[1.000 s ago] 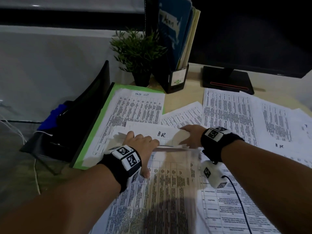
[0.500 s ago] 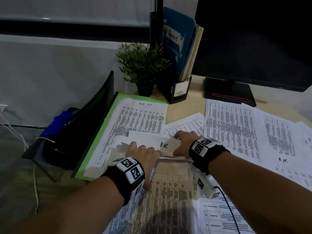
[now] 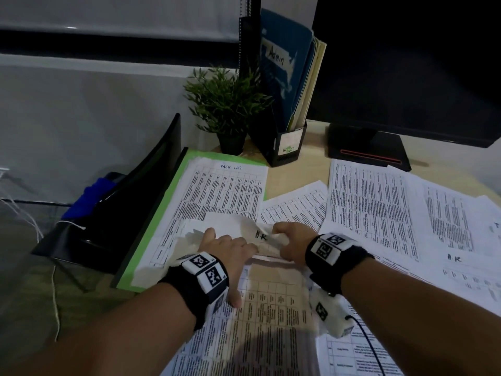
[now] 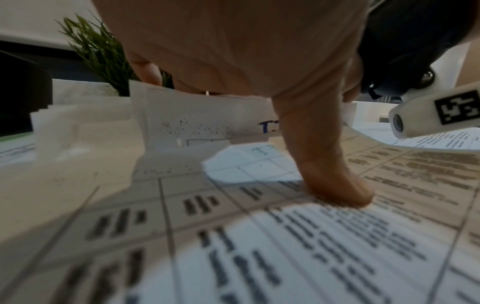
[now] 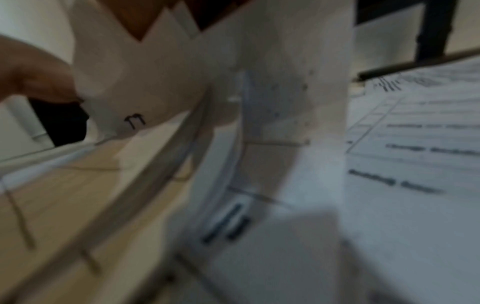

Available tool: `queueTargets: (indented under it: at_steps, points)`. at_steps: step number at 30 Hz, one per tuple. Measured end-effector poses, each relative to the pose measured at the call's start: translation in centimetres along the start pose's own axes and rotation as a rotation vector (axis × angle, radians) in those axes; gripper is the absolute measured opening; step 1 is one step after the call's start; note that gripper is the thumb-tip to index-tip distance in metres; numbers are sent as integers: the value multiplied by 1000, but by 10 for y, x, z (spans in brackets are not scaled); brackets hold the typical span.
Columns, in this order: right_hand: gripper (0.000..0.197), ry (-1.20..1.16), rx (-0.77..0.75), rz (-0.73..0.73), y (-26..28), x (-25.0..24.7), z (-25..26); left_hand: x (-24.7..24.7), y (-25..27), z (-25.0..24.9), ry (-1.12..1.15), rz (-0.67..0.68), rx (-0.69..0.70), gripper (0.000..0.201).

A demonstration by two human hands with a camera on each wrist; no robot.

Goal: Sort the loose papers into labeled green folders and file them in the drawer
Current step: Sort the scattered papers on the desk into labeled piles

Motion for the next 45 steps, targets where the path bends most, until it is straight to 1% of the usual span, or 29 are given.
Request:
queueTargets:
  at_steps: [2,4,6,8,9,10,11,12,13,14,16,18,20,21,23,24,25,26,28,29,32,33,36,39,42,45]
  points:
    - [32,99,-43,-31,3,2,5,-1,0,0,-3,9,6,100]
    - [33,103,-39,-87,5,-1,4,-1,-1,0,-15,19,5,103]
    - [49,32,12,-103,4,-3,-1,-1,-2,0,-24,25,-2,106]
    - [66,-47,77,-55,1,-4,-3,-2,-2,-1,-28,21,-6,104]
    - [69,-49,105,-25,-1,-4,-3,-3,0,-1,-25,11,-6,99]
    - [67,-17,122,0,-3,-4,-1,-4,2,-2,-14,-1,-8,93]
    - [58,28,126,16,-5,-4,0,-5,3,-2,1,-8,-11,87]
    - [44,72,125,24,-5,-4,2,-6,5,-2,18,-12,-15,84]
    - [31,108,121,25,-4,-4,4,-7,7,-2,31,-12,-17,83]
    - [25,132,118,19,-3,-5,6,-8,8,-2,33,-9,-17,85]
    - [23,156,104,-7,0,-6,8,-9,8,-3,24,-9,-18,89]
    - [29,176,77,-38,5,-5,11,-8,7,-3,23,-14,-20,91]
    - [35,156,51,-68,12,-1,11,-7,5,-2,17,-5,-14,102]
    - [37,138,42,-79,15,1,10,-7,4,-2,7,0,-3,107]
    - [38,117,31,-108,21,1,9,-7,4,-2,-3,1,10,110]
    - [40,97,34,-124,23,0,8,-7,4,-1,6,11,2,107]
    - [44,63,38,-137,25,-2,8,-7,4,-1,26,16,-10,100]
    - [49,24,42,-151,26,-4,7,-10,4,1,49,7,-26,87]
    - [52,-45,52,-165,24,-10,7,-19,1,6,63,-41,-53,53]
    - [52,-70,60,-161,23,-12,6,-22,0,9,65,-38,-67,41]
    - [53,-91,84,-141,17,-18,7,-28,-4,16,60,0,-80,23]
    - [53,-91,94,-139,13,-22,8,-29,-6,18,40,25,-80,22]
    - [55,-99,154,-149,-1,-37,1,-34,-7,21,-34,94,-62,31]
    - [49,-65,185,-197,-15,-51,-7,-36,-7,25,-45,79,-64,28]
    - [43,9,194,-231,-24,-48,-13,-31,-9,26,-40,79,-69,28]
    - [47,34,218,-244,-29,-38,-17,-27,-11,24,-57,64,-50,30]
Point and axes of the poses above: each hand's wrist, its own y-axis away from the middle knuckle, its own x-axis out of the palm, z = x × y, the point moved 6 cm from there along -y, towards the middle knuckle, and after that the axes turned 1 degree about y, right-handed, at the moved point
